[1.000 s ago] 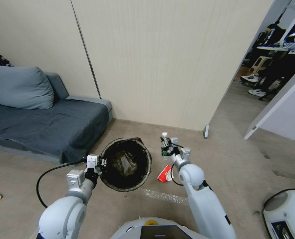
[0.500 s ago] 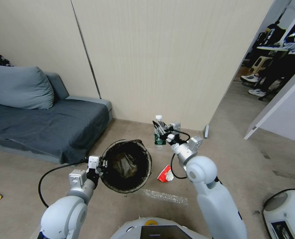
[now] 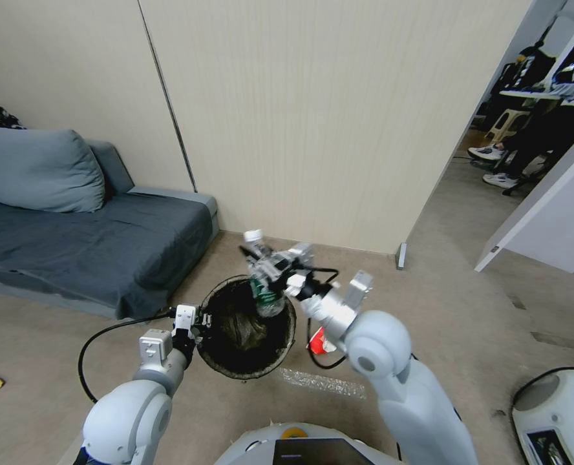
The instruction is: Pick up the trash bin, then pick up the garbage from the floor and place it into the trash bin.
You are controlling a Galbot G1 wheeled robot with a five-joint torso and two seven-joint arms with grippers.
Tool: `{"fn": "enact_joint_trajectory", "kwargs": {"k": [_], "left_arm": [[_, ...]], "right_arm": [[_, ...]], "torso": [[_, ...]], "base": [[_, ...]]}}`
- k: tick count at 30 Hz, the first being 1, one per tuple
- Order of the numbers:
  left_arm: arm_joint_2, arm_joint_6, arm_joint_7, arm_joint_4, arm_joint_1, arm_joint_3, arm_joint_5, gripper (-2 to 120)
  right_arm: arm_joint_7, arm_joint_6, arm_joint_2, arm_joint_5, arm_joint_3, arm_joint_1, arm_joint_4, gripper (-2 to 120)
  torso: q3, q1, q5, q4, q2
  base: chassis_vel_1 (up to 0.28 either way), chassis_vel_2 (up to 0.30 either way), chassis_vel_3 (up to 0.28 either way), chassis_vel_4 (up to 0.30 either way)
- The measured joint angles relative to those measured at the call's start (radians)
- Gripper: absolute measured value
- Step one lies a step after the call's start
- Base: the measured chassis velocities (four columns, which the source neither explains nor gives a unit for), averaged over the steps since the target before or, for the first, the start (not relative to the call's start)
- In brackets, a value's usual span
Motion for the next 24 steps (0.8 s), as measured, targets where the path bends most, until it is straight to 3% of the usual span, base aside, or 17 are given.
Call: {"fn": "enact_joint_trajectory", "kwargs": {"k": [10,13,17,19,24], "left_arm": [[0.005,0.002,0.0,-0.004,0.003,-0.002,0.0,1],[0.006,0.003,0.0,-0.005,0.0,-0.003,-0.002,1],[0.007,0.003,0.0,-0.005,-0.001,-0.005,-0.004,1],[0.007,0.003,0.0,-0.006,-0.002,-0.006,-0.006,1],[0.007,0.004,0.0,-0.008,-0.004,-0.007,-0.009,1]], "right_arm": [[0.024,-0.061,-0.012,-0.055,-0.067,-0.039,-0.021,29],[0.025,-0.07,-0.02,-0.073,-0.067,-0.052,-0.022,44],[0.028,-0.07,-0.023,-0.087,-0.068,-0.057,-0.026,49],[0.038,-0.068,-0.023,-0.099,-0.074,-0.06,-0.028,64],[0.045,-0.066,-0.023,-0.101,-0.075,-0.056,-0.025,81]], "torso": [[0.0,0.0,0.0001,-0.0001,0.0],[0.0,0.0,0.0001,-0.0001,0.0],[0.0,0.0,0.0001,-0.0002,0.0],[0.0,0.0,0.0001,-0.0001,0.0],[0.0,0.0,0.0001,0.0,0.0]], "base": [[0.0,0.0,0.0,0.0],[0.0,0.0,0.0,0.0],[0.0,0.0,0.0,0.0],[0.0,0.0,0.0,0.0],[0.0,0.0,0.0,0.0]]}}
